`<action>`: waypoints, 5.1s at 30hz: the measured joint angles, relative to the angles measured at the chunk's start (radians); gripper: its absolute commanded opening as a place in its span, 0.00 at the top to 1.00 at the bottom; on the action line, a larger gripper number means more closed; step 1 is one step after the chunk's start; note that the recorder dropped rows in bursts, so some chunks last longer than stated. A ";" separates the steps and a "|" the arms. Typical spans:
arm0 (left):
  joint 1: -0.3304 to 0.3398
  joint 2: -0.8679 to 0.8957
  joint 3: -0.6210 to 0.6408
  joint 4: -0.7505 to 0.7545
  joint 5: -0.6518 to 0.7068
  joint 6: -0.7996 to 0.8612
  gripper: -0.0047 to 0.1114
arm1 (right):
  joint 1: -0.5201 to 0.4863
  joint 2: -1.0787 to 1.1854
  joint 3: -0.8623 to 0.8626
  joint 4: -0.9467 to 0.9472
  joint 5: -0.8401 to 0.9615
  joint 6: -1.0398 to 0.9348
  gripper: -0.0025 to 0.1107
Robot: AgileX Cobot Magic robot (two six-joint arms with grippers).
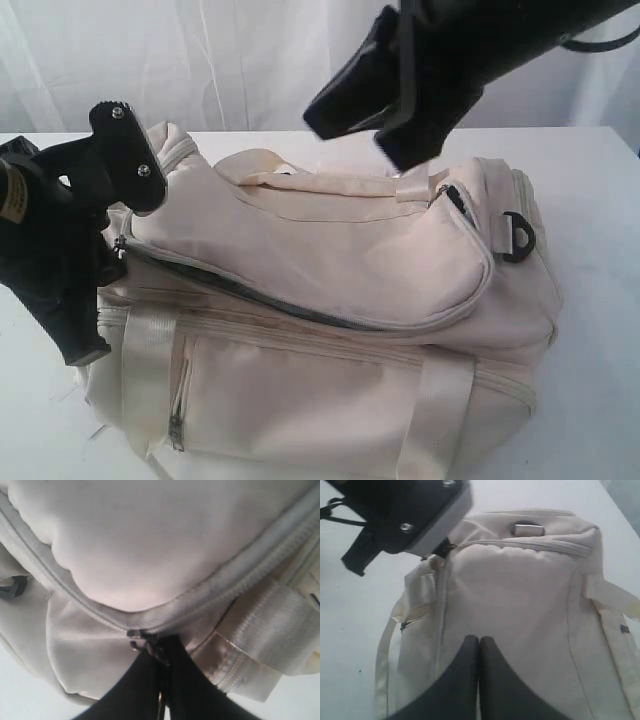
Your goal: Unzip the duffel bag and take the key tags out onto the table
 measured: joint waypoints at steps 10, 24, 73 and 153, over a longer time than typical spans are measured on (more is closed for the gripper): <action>0.000 0.000 0.000 -0.002 0.000 0.000 0.96 | 0.240 0.086 0.105 -0.195 -0.123 0.016 0.41; 0.000 0.000 0.000 -0.002 0.000 0.000 0.96 | 0.322 0.228 0.105 -0.206 -0.356 0.081 0.39; 0.004 0.000 0.001 -0.016 0.004 0.000 0.96 | 0.384 0.246 0.118 -0.499 -0.256 0.438 0.69; 0.156 -0.015 -0.154 -0.344 0.131 0.405 0.96 | 0.399 0.149 0.118 -0.470 -0.471 0.533 0.47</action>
